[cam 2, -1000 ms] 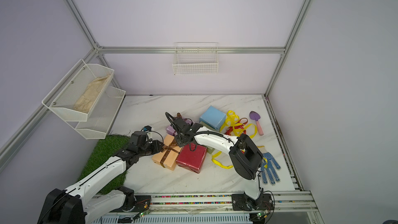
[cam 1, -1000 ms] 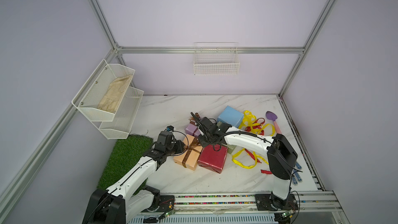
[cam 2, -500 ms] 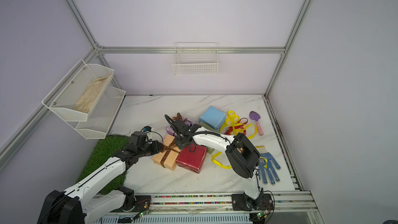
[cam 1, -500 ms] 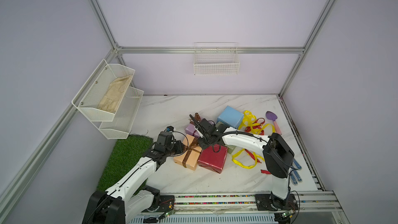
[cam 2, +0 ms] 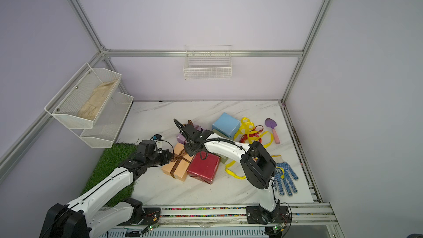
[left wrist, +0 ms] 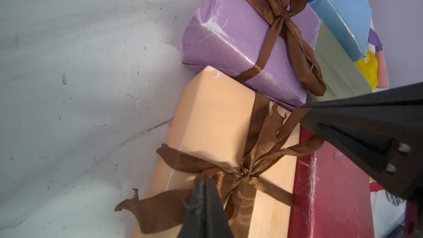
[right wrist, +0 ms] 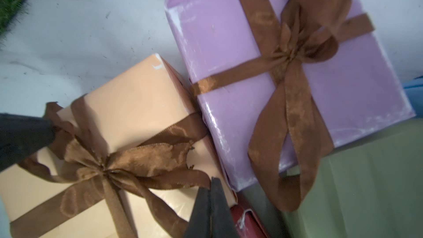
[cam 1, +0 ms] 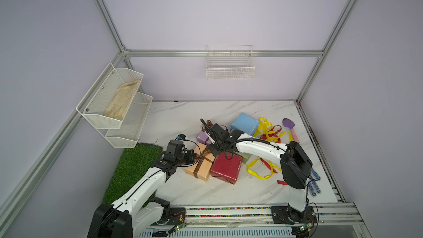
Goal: Untie the ribbon bows on the gift boxes
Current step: Untie the ribbon from the gift box.
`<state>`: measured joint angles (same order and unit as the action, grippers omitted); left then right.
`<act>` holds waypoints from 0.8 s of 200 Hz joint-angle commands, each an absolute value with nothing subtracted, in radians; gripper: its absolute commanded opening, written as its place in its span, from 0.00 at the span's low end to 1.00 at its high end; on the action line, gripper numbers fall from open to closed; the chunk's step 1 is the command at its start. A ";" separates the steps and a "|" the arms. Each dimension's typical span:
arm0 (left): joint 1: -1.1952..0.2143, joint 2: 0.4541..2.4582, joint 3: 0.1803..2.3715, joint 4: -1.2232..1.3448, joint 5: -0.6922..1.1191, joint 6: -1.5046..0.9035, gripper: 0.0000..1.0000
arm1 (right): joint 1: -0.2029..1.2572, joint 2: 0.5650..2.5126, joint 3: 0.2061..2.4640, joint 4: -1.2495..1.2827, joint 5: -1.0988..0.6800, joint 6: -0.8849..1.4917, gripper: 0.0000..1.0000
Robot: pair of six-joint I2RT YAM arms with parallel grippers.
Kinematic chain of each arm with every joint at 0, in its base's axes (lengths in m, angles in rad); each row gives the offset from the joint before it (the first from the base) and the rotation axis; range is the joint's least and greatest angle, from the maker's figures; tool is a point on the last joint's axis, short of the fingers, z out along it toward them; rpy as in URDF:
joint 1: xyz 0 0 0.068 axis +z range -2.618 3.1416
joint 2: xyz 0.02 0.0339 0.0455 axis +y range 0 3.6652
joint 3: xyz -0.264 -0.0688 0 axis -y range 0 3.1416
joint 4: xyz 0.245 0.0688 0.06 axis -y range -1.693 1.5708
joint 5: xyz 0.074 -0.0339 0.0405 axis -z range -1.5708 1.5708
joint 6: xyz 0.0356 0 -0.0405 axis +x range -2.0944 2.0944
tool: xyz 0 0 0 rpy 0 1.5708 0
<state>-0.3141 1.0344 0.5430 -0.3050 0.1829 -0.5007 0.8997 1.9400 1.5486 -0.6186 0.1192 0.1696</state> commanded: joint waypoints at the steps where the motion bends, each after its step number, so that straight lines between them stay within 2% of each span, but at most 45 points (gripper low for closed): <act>1: -0.309 1.009 0.521 -0.290 0.222 -0.473 0.03 | 0.904 1.991 1.616 -0.583 0.118 0.135 0.03; 50: -0.308 0.966 0.501 -0.289 0.237 -0.482 0.00 | 0.904 2.064 1.681 -0.563 0.103 0.135 0.03; 88: -0.308 0.933 0.492 -0.290 0.229 -0.489 0.00 | 0.904 2.039 1.655 -0.535 0.103 0.145 0.02; 105: -0.309 0.931 0.499 -0.300 0.218 -0.493 0.16 | 0.904 2.008 1.613 -0.507 0.098 0.150 0.01; 120: -0.308 0.932 0.515 -0.309 0.214 -0.493 0.37 | 0.904 1.975 1.576 -0.482 0.094 0.156 0.00; 140: -0.308 0.933 0.545 -0.322 0.209 -0.483 0.45 | 0.904 1.930 1.526 -0.438 0.092 0.161 0.00; 160: -0.309 0.945 0.572 -0.317 0.205 -0.471 0.47 | 0.904 1.892 1.488 -0.408 0.083 0.163 0.00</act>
